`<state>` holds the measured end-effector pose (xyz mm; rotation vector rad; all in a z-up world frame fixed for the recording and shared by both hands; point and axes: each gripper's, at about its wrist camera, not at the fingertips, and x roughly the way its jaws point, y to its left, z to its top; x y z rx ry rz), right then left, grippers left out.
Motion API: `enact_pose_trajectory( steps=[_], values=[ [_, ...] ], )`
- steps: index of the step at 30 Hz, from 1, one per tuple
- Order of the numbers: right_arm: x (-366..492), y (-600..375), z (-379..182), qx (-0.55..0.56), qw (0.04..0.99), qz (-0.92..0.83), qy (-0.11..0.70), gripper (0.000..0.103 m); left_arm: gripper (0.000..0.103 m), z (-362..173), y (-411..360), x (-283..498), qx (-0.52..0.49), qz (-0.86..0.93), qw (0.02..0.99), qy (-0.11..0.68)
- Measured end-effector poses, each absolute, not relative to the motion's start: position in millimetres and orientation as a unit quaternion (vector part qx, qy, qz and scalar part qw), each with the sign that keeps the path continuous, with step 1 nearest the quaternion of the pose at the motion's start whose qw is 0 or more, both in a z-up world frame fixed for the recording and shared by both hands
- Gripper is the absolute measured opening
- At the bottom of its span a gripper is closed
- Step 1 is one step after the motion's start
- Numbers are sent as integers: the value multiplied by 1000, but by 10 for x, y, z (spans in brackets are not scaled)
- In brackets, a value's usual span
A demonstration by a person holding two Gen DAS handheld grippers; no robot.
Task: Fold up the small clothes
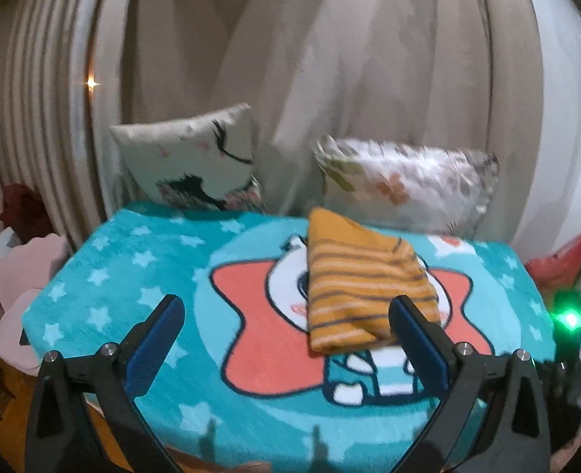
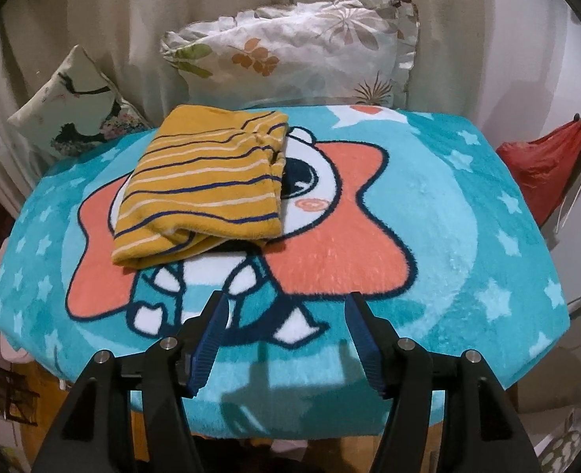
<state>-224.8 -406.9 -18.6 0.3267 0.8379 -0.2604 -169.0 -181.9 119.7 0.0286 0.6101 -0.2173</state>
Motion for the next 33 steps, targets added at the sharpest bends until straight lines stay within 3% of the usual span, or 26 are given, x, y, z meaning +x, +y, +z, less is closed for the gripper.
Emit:
enact_pose_trajectory(
  steps=[14, 33],
  values=[
    [-2206, -3855, -552, 156, 872, -120, 447, 66, 103, 678, -1927, -1568, 17, -110, 901, 419],
    [-2075, -3802, -639, 140, 865, -117, 467, 67, 103, 518, -1945, -1507, 18, -125, 883, 452]
  ],
)
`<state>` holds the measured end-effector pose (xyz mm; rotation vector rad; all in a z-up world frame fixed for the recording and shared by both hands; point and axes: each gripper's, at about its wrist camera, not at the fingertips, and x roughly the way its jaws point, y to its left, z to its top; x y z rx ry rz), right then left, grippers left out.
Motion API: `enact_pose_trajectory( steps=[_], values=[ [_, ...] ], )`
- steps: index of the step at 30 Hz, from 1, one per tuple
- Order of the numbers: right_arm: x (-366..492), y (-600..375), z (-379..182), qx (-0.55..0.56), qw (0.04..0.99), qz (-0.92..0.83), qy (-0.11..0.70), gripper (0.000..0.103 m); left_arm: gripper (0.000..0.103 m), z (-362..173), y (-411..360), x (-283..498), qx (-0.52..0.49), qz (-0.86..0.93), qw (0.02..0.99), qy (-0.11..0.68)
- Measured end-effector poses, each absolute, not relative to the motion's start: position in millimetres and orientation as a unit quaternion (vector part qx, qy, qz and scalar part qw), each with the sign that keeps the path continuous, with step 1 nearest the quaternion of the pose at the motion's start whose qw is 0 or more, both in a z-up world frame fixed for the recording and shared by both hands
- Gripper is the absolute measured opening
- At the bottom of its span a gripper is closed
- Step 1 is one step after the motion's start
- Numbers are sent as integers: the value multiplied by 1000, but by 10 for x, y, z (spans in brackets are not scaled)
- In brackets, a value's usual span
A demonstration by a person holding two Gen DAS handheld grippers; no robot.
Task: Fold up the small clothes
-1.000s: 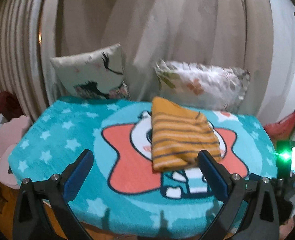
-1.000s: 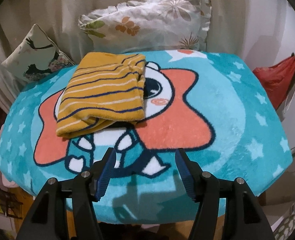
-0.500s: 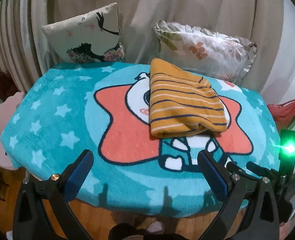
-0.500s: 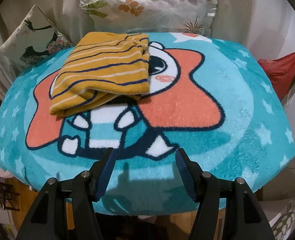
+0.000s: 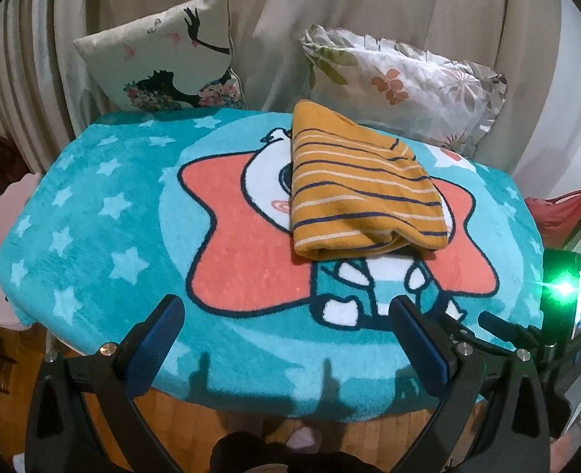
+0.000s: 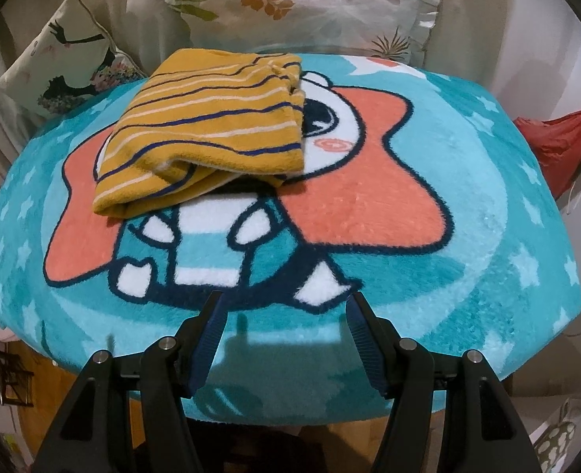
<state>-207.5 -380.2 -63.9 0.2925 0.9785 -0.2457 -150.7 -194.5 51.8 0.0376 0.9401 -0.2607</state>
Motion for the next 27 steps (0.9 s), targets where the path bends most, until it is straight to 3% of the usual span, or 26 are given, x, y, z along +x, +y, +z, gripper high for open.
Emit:
enact_pose_trajectory(
  steps=[27],
  values=[
    [-1915, -3793, -664, 118, 865, -120, 472, 69, 103, 248, -1987, -1308, 20, -116, 854, 506]
  ],
)
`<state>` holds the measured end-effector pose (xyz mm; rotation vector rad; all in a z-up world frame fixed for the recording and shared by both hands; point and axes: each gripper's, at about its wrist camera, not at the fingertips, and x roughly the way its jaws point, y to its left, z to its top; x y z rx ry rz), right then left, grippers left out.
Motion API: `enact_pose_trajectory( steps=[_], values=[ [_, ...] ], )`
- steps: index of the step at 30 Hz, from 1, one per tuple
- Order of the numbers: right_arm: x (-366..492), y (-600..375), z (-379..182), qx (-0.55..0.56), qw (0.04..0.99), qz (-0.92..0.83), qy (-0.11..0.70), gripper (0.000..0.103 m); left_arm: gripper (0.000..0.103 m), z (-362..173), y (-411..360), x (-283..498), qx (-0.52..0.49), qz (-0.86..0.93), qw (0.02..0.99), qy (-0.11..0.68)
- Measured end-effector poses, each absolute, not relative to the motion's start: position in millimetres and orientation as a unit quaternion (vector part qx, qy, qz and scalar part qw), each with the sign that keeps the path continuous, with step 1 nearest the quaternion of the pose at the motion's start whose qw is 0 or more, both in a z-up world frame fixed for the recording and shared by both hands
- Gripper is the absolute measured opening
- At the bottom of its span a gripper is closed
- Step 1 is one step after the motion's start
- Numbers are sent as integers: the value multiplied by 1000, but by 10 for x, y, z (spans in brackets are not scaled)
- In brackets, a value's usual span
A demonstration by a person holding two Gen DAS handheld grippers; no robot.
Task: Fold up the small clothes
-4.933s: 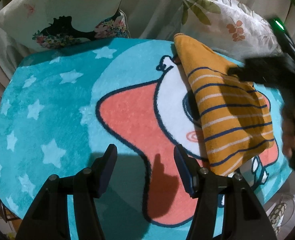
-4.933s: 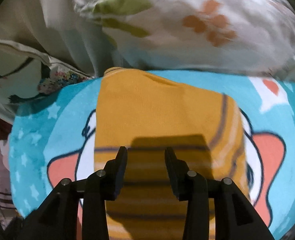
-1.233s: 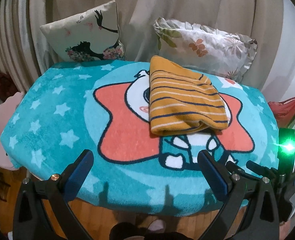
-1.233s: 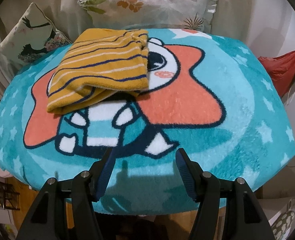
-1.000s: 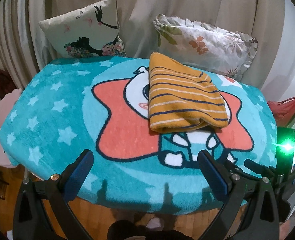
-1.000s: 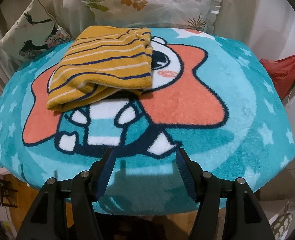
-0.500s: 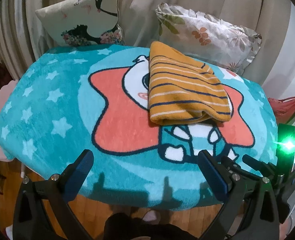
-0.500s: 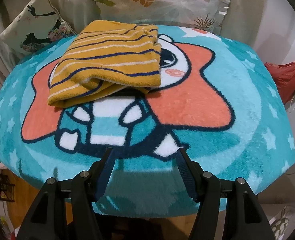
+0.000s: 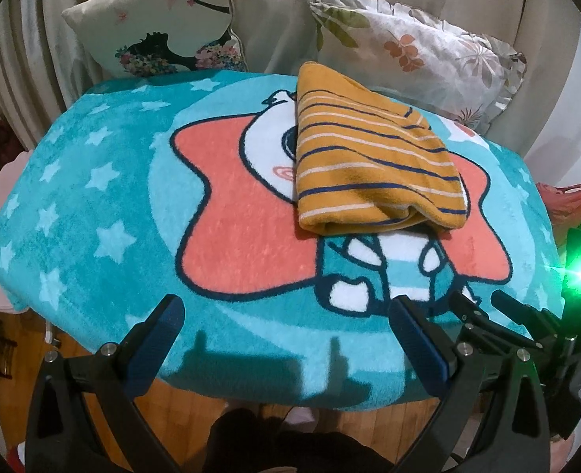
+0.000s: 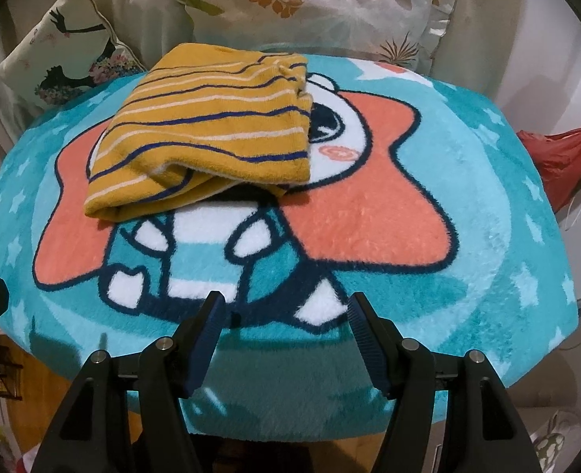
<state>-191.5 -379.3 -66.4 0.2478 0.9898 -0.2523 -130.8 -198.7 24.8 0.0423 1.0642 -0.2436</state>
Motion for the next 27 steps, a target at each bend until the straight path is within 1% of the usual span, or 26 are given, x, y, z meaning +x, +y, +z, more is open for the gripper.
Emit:
enact_pose_trajectory(
  steps=[27],
  values=[
    [-1786, -3926, -719, 120, 864, -115, 476, 70, 103, 171, -2185, -1223, 31, -123, 846, 518]
  ],
)
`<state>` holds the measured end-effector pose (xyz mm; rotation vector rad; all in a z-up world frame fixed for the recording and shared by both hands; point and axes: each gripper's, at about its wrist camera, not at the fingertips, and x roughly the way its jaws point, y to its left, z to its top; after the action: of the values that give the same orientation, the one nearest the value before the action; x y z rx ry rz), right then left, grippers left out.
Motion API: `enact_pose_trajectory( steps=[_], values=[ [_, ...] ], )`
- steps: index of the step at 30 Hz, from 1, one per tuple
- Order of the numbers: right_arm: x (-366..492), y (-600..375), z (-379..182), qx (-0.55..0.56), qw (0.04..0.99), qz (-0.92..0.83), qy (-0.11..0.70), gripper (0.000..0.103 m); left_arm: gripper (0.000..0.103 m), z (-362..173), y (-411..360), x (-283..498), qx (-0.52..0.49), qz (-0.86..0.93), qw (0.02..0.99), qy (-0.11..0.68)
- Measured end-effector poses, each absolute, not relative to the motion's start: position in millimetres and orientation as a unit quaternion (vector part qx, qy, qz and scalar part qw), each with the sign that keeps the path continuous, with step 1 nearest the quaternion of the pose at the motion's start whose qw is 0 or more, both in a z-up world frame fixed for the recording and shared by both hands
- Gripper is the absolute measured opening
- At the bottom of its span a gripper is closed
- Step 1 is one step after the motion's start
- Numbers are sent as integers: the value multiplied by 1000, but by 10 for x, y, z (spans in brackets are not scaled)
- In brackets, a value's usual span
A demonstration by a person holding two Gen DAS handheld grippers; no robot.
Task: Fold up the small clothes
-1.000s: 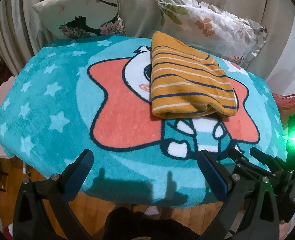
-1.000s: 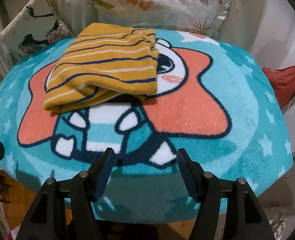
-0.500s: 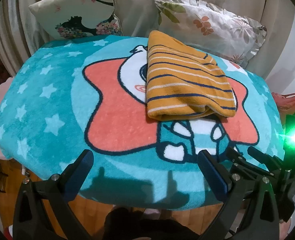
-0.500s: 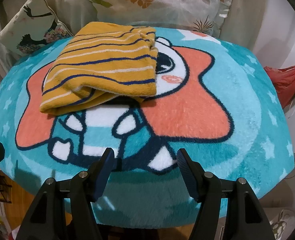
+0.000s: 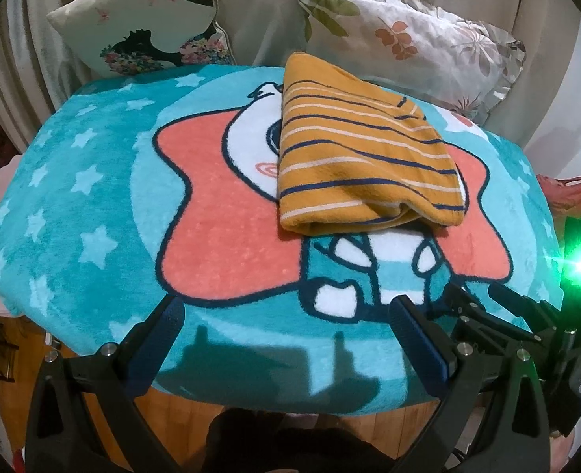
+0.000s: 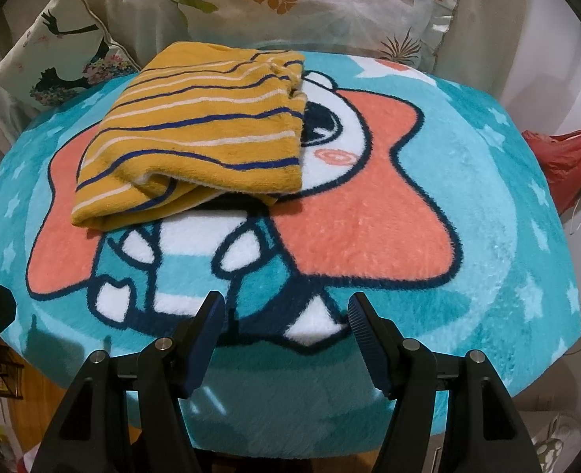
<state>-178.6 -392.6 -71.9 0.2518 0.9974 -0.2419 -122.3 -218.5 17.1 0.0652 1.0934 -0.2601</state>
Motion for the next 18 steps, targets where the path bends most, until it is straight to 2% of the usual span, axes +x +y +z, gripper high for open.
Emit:
enact_pose_trajectory(
  steps=[18],
  values=[
    [-1725, -4045, -760, 119, 863, -112, 479, 70, 103, 102, -2274, -1166, 36, -126, 838, 529]
  ],
)
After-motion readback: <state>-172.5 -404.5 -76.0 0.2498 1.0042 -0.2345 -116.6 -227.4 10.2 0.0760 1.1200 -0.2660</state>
